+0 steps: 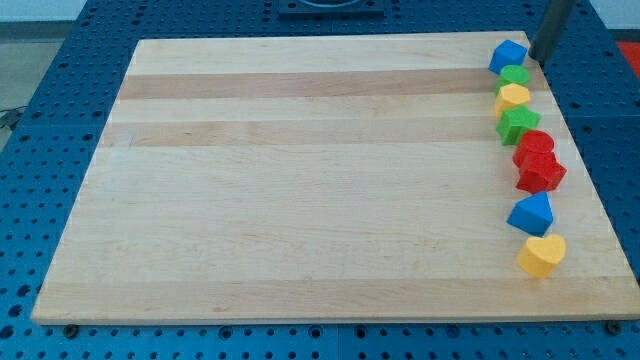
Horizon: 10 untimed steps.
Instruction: Move the blue cube to the top center of the board
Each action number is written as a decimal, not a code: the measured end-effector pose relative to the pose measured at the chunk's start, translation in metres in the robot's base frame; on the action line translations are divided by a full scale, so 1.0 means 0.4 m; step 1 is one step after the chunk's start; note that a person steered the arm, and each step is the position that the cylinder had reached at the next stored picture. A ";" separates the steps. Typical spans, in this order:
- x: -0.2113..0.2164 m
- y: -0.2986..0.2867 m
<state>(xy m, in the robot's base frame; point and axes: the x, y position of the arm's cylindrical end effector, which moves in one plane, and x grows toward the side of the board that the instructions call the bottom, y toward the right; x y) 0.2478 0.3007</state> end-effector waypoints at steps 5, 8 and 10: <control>0.027 -0.331; 0.031 -0.606; 0.031 -0.754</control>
<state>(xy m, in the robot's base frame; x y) 0.2603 -0.0010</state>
